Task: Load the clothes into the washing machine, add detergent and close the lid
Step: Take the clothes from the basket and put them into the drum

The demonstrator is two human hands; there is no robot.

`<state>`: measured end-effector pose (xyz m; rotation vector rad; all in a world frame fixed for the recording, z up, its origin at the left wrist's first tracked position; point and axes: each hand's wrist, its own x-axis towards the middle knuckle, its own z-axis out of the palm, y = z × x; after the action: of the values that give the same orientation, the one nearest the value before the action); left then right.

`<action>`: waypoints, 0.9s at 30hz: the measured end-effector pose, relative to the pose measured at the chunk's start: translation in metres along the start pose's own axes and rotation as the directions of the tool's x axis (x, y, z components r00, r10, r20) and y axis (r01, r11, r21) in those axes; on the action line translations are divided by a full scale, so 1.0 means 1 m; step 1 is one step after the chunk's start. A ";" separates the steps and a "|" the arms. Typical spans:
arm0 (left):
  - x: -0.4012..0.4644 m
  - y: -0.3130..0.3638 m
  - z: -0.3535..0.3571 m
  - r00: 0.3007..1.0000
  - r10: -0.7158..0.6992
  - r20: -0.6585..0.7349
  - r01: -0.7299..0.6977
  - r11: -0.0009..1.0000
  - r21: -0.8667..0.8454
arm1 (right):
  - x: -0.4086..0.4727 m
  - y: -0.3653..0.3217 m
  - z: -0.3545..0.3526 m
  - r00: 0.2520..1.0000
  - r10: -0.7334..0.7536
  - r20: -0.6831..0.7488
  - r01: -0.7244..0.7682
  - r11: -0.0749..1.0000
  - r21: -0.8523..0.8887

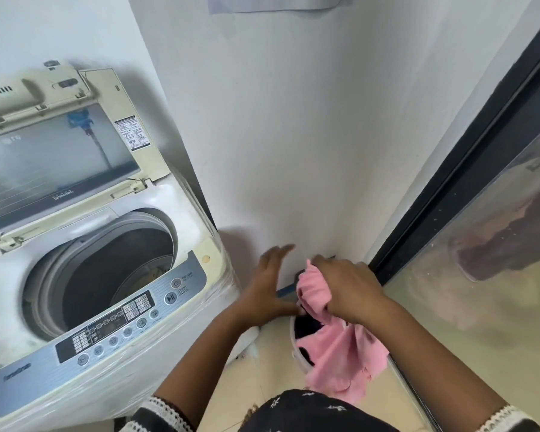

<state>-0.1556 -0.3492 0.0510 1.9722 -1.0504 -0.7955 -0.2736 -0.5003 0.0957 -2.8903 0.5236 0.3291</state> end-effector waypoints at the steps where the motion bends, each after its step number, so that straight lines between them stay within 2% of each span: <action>1: 0.001 0.001 0.006 0.999 0.022 0.044 -0.023 0.999 0.023 | 0.000 -0.010 -0.010 0.998 -0.048 -0.043 0.053 0.991 0.120; 2: 0.002 0.004 0.010 0.999 0.024 0.035 -0.024 1.000 0.003 | -0.001 -0.018 -0.021 0.994 -0.068 -0.082 0.089 0.953 0.289; 4: 0.001 0.005 0.007 0.995 -0.002 -0.101 -0.013 0.988 -0.152 | -0.003 -0.021 -0.032 0.971 -0.055 -0.231 0.180 0.805 0.565; 6: 0.000 0.002 -0.001 0.973 -0.059 -0.223 -0.029 0.927 -0.373 | -0.004 -0.014 -0.029 0.920 0.036 -0.391 0.266 0.676 0.687; 7: -0.003 0.004 -0.004 0.960 -0.091 -0.264 -0.055 0.865 -0.499 | -0.006 -0.010 -0.023 0.908 0.081 -0.412 0.283 0.608 0.742; 10: -0.006 0.009 -0.009 0.940 -0.223 -0.259 -0.083 0.585 -0.807 | -0.007 0.004 0.007 0.938 0.120 -0.325 0.249 0.419 0.873; 12: -0.005 0.013 -0.009 0.938 -0.279 -0.207 -0.077 0.414 -0.907 | -0.011 0.012 0.028 0.975 0.071 -0.210 0.176 0.332 0.927; 13: -0.006 0.017 -0.007 0.937 -0.307 -0.169 -0.062 0.329 -0.942 | -0.014 0.012 0.036 0.986 0.024 -0.166 0.148 0.345 0.927; 15: -0.007 0.025 -0.002 0.937 -0.347 -0.045 0.000 0.129 -0.992 | -0.019 0.004 0.048 0.987 -0.072 -0.147 0.163 0.437 0.884; 16: -0.008 0.029 0.003 0.940 -0.340 0.008 0.022 0.039 -0.999 | -0.020 -0.004 0.053 0.982 -0.066 -0.176 0.187 0.443 0.877; 17: -0.008 0.033 0.008 0.945 -0.325 0.037 0.033 -0.017 -0.999 | -0.020 -0.012 0.057 0.975 -0.015 -0.220 0.207 0.403 0.891; 18: -0.008 0.031 0.013 0.943 -0.327 0.057 0.054 -0.016 -0.998 | -0.020 -0.019 0.061 0.966 0.071 -0.247 0.210 0.340 0.917; 19: -0.007 0.030 0.016 0.941 -0.331 0.064 0.085 0.047 -0.995 | -0.020 -0.022 0.065 0.953 0.166 -0.253 0.201 0.278 0.939; 20: -0.004 0.022 0.018 0.937 -0.346 0.051 0.111 0.158 -0.981 | -0.022 -0.021 0.065 0.940 0.251 -0.232 0.169 0.247 0.954; 21: -0.003 0.015 0.019 0.932 -0.363 0.017 0.140 0.316 -0.938 | -0.023 -0.017 0.062 0.926 0.314 -0.211 0.125 0.274 0.954; 22: -0.001 0.005 0.018 0.926 -0.375 -0.037 0.161 0.483 -0.861 | -0.025 -0.011 0.058 0.911 0.361 -0.200 0.062 0.360 0.931; 24: -0.002 -0.015 0.016 0.924 -0.325 -0.203 0.122 0.750 -0.650 | -0.028 0.002 0.045 0.896 0.383 -0.223 -0.071 0.620 0.781; 26: -0.004 -0.031 0.017 0.912 -0.174 -0.370 0.042 0.940 -0.339 | -0.029 0.007 0.030 0.901 0.360 -0.241 -0.178 0.815 0.551; 27: -0.005 -0.032 0.019 0.917 -0.056 -0.394 -0.001 0.990 -0.144 | -0.028 0.004 0.022 0.914 0.329 -0.236 -0.209 0.884 0.419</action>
<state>-0.1606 -0.3385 0.0148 1.9221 -0.7058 -0.4392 -0.3046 -0.4906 0.0813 -2.4854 0.9357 -0.1733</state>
